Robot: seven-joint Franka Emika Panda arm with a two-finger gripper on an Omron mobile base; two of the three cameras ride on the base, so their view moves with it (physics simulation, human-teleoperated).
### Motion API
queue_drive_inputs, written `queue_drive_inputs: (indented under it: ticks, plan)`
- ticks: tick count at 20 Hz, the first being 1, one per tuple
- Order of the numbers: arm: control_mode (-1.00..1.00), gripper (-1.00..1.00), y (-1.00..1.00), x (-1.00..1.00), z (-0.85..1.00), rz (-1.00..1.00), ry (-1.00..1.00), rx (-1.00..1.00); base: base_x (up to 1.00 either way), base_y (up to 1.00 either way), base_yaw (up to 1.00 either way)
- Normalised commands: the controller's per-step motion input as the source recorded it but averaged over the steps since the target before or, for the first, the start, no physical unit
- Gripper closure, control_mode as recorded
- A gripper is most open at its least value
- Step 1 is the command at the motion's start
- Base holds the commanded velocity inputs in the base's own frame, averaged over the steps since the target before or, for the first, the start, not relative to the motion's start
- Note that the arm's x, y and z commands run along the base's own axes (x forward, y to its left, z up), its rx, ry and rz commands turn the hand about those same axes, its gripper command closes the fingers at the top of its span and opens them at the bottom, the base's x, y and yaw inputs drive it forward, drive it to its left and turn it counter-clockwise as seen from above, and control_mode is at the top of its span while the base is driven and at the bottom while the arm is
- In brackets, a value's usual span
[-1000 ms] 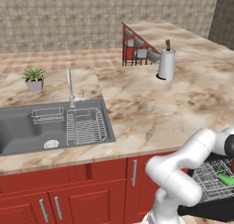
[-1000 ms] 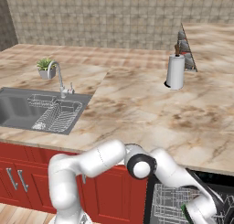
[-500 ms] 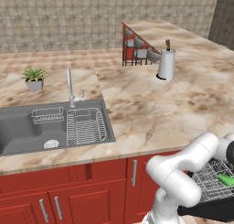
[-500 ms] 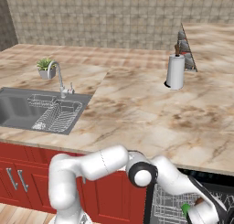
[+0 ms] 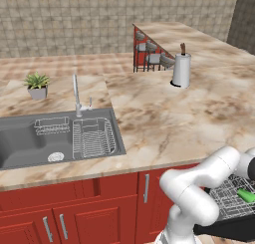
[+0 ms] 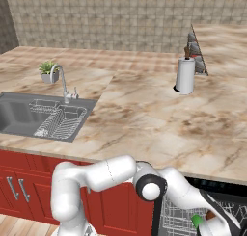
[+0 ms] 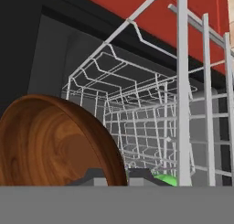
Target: Pick up the cup and bowl from the counter, place them in the dishwasher, and close the dishwasher door.
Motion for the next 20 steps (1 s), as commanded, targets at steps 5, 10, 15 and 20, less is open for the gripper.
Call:
queue_drive_inputs:
  ticks: [5, 10, 15, 20]
  plan:
    - [-1.0, 1.0, 0.0, 0.18, 0.01, -0.04, -0.02, 0.0, 0.0, 0.0, 0.0]
    - [-1.0, 1.0, 0.0, 0.18, -0.08, -0.04, 0.01, 0.0, 0.0, 0.0, 0.0]
    - [-1.0, 1.0, 0.0, 0.02, -0.21, -0.02, 0.07, 0.0, 0.0, 0.0, 0.0]
    - [-1.0, 1.0, -0.02, 0.0, -0.17, 0.0, 0.09, 0.0, 0.0, 0.0, 0.0]
